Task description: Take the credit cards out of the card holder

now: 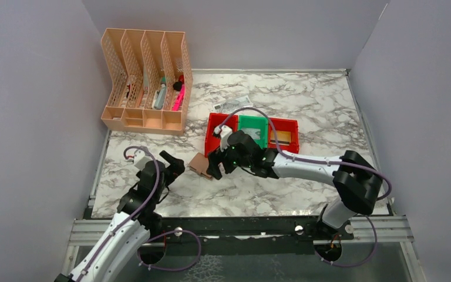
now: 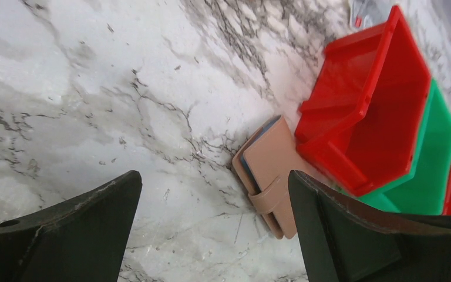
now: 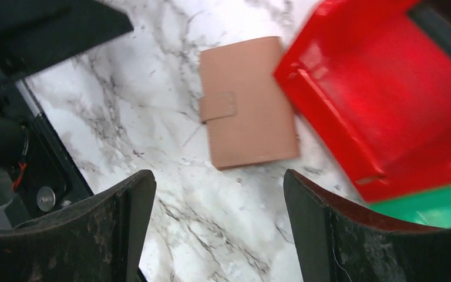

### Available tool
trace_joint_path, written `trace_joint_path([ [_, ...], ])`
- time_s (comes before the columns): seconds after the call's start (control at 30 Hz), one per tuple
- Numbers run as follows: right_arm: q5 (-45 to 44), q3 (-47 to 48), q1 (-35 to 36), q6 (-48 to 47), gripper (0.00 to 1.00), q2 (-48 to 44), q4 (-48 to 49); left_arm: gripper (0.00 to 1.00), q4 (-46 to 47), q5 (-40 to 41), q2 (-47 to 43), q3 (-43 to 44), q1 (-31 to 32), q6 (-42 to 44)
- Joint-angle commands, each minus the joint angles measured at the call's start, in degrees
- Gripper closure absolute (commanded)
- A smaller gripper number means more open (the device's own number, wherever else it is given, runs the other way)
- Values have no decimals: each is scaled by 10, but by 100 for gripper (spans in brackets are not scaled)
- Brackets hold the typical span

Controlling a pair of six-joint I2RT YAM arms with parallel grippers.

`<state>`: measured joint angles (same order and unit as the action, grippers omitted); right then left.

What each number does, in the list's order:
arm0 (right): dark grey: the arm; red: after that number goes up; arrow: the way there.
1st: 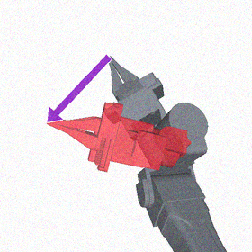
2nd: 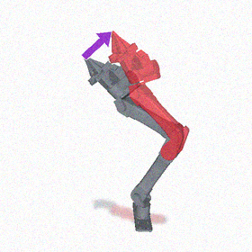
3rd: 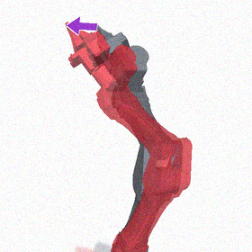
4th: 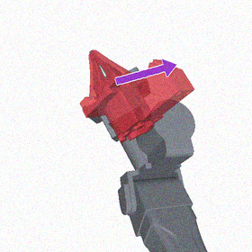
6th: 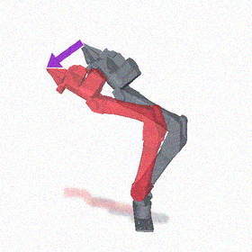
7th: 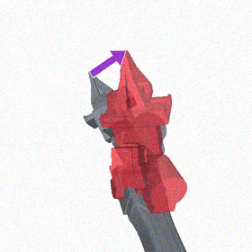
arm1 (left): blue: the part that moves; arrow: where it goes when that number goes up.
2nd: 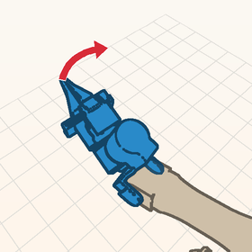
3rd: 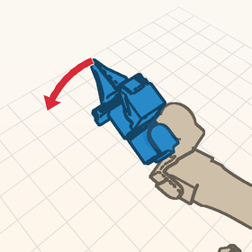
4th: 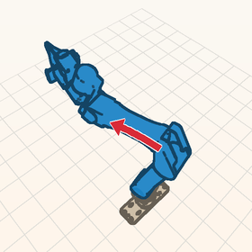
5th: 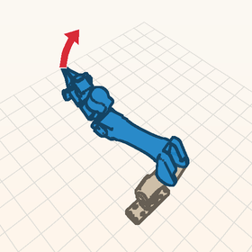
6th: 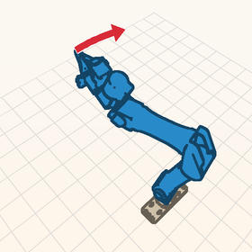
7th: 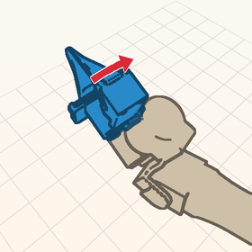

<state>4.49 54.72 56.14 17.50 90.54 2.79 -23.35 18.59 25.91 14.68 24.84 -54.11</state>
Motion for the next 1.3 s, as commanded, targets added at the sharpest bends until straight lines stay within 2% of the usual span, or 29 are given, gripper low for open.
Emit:
trace_joint_path([
  [0.0, 16, 49, 43, -55, 17, 52, 36, 1, -81, 86, -63, 31, -1, -43],
  [0.27, -67, 91, 60, -98, 18, 147, 54, 1, -104, 104, -130, 26, -1, -57],
  [0.5, -101, 128, 75, -162, 17, 222, 24, 1, -104, 109, -135, 25, -1, -58],
  [0.63, -181, 139, 99, -147, 30, 252, -8, 1, -104, 107, -137, 26, -1, -57],
  [0.8, -192, 75, 121, -99, 52, 206, 28, 1, -99, 99, -137, 29, -1, -53],
  [0.93, -199, 41, 139, -11, 65, 160, -1, 1, -80, 70, -124, 39, -1, -24],
  [1.13, -134, -23, 140, 98, 75, 57, -30, 1, -41, 15, -69, 54, -1, 0],
  [1.27, -64, -59, 140, 178, 77, -19, -32, 1, 34, -54, -9, 63, 0, 81],
])
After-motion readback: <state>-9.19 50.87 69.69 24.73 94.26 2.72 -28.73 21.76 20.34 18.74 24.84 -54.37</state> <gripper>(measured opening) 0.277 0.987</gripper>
